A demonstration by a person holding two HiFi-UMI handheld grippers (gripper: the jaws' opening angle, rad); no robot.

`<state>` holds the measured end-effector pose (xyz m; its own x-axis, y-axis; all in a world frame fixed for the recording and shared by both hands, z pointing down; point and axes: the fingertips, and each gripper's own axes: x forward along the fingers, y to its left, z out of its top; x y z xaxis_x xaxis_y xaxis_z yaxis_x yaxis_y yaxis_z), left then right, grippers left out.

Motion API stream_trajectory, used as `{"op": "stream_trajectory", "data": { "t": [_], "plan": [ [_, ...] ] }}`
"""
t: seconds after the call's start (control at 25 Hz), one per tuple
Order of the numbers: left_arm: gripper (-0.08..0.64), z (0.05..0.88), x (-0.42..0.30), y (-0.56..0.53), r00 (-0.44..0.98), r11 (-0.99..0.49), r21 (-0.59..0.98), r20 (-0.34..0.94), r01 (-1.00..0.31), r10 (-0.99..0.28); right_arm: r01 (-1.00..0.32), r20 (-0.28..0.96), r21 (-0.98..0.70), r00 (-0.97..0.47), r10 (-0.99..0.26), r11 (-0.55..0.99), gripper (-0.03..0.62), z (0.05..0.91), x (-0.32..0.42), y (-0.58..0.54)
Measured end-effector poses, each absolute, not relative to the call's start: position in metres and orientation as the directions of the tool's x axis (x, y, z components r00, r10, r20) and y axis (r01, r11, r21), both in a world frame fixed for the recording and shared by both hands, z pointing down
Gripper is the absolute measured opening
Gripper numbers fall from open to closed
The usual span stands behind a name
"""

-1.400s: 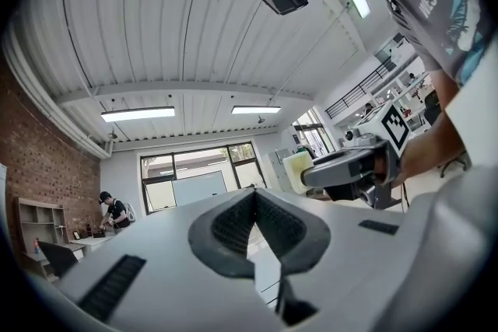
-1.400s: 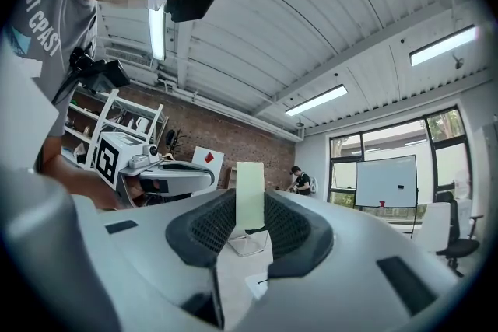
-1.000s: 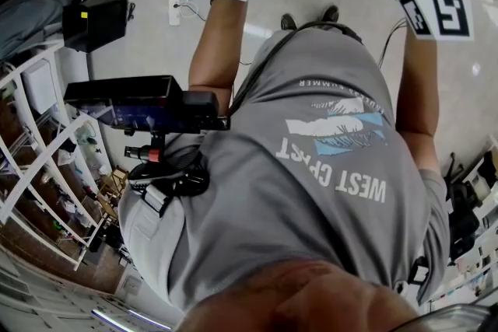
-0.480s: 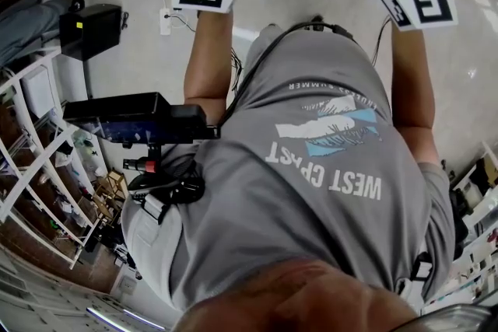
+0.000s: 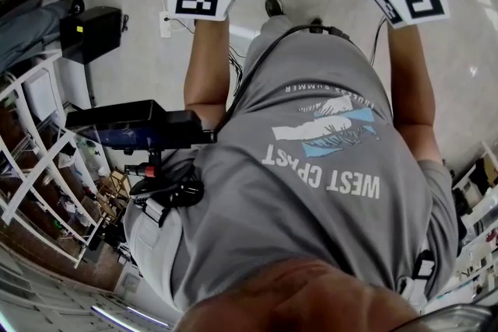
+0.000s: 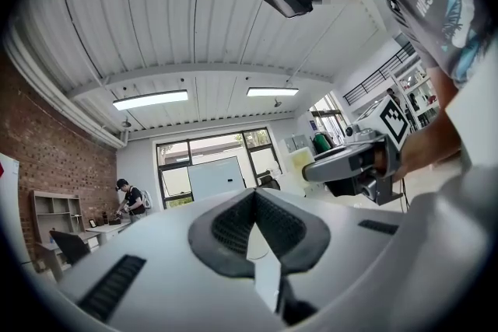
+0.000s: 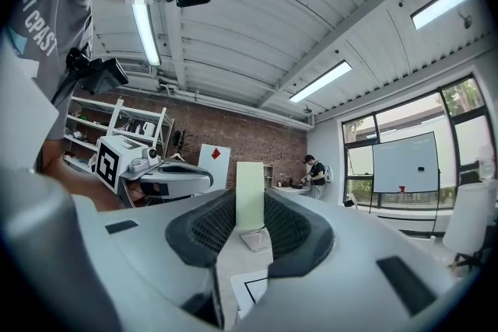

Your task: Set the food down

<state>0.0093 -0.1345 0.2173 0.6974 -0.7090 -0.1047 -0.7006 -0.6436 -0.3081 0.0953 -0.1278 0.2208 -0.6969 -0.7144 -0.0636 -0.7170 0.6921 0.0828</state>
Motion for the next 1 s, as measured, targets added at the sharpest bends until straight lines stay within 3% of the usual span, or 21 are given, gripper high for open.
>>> {"op": "stream_trajectory", "data": {
  "t": [0.24, 0.64, 1.0],
  "plan": [
    [0.006, 0.244, -0.004, -0.169, 0.733, -0.680, -0.307, -0.099, -0.666, -0.673, -0.743, -0.045, 0.081, -0.668, -0.742, 0.664, 0.107, 0.254, 0.079, -0.157],
    [0.006, 0.232, -0.033, -0.239, 0.787, -0.736, -0.297, -0.105, -0.608, -0.608, -0.791, -0.030, 0.107, -0.608, -0.793, 0.602, 0.107, 0.239, 0.050, -0.225],
    [0.006, 0.250, -0.018, -0.246, 0.814, -0.765, -0.294, -0.093, -0.572, -0.573, -0.817, -0.028, 0.087, -0.574, -0.818, 0.570, 0.107, 0.256, 0.061, -0.228]
  ]
}}
